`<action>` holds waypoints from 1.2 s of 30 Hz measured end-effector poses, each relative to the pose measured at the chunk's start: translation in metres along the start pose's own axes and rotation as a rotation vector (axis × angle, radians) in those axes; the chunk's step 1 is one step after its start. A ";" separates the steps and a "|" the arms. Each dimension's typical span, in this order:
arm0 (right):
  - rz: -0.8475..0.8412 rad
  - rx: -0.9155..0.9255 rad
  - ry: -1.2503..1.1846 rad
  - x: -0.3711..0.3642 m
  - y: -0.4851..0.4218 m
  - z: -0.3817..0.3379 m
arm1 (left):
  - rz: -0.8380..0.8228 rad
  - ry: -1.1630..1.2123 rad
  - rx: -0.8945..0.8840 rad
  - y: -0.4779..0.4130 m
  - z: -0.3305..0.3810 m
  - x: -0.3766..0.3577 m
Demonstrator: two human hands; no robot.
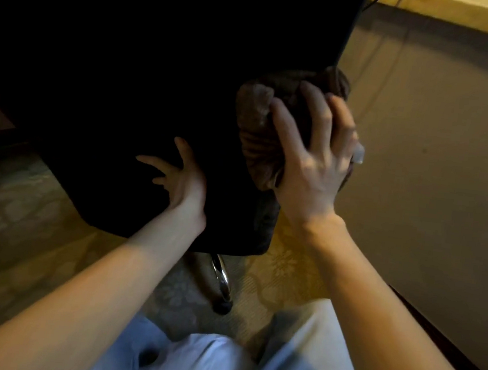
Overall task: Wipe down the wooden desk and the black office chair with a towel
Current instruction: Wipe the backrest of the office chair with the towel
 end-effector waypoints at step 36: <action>-0.692 -0.429 -0.111 -0.068 0.226 0.087 | 0.025 0.340 -0.149 -0.025 -0.016 0.018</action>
Point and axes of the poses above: each hand's wrist, its own y-axis away from the middle knuckle, its own x-axis out of the back of the hand, z = x × y, the point moved 8 cm from there along -y, towards the middle knuckle, and after that the axes turned 12 degrees about -x, right-handed, at the moved point
